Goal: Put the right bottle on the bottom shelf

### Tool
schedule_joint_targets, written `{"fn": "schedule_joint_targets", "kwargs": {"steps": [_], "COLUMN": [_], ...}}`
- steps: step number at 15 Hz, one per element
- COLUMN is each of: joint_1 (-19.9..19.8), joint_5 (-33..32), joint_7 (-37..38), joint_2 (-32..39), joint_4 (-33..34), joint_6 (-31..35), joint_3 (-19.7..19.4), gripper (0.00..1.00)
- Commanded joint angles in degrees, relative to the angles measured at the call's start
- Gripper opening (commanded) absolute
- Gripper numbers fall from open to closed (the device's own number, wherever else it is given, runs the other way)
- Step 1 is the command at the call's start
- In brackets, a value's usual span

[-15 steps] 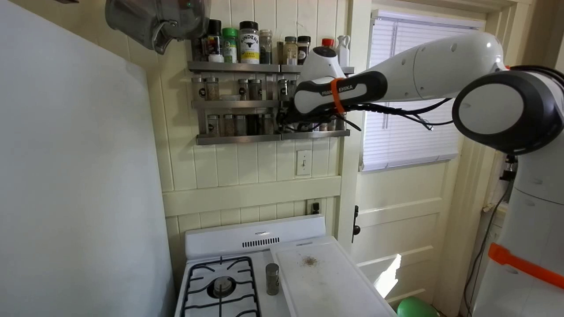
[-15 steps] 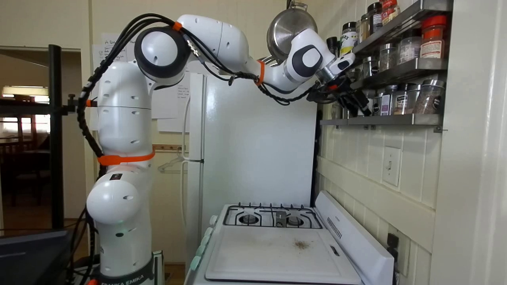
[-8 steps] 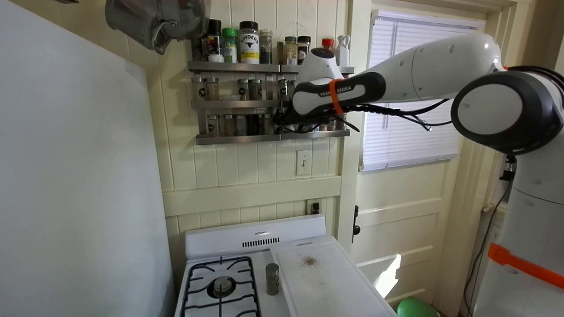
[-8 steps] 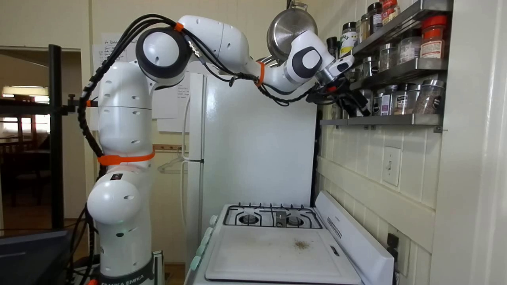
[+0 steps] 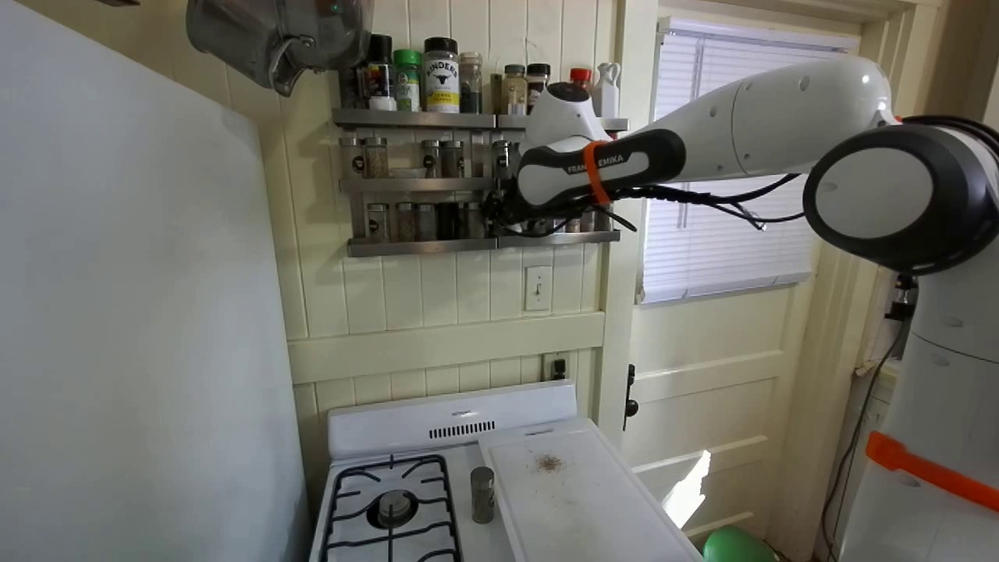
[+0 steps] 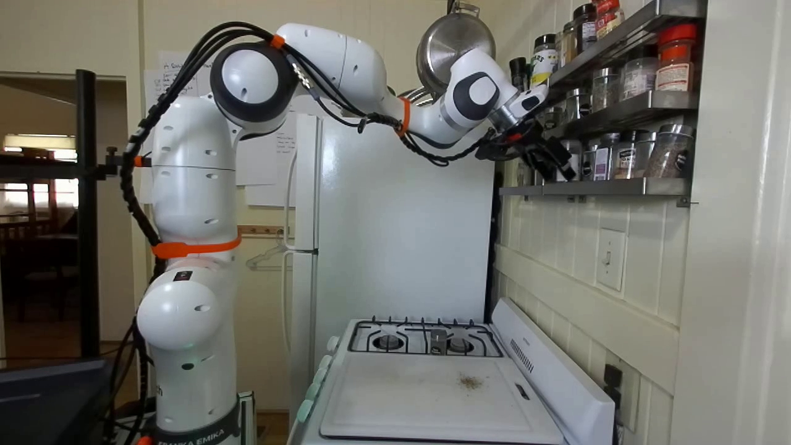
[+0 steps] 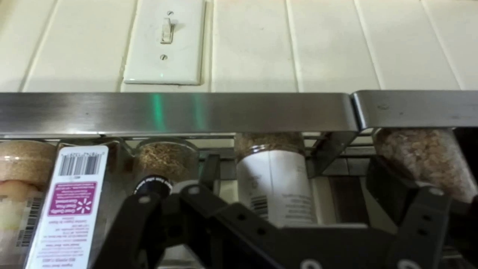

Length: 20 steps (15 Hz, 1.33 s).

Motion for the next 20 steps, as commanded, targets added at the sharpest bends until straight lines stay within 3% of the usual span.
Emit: {"fn": "schedule_joint_targets", "kwargs": {"steps": [1,20], "joint_1": [0.7,-1.5], "joint_5": [-4.0,-20.2], "joint_7": [4.3,21.7], "joint_2": [-2.3,-15.2], "joint_4": [-2.2,-17.4], "joint_6": [-1.6,1.1], "joint_3": [0.0,5.0], "gripper": [1.0,1.0]}}
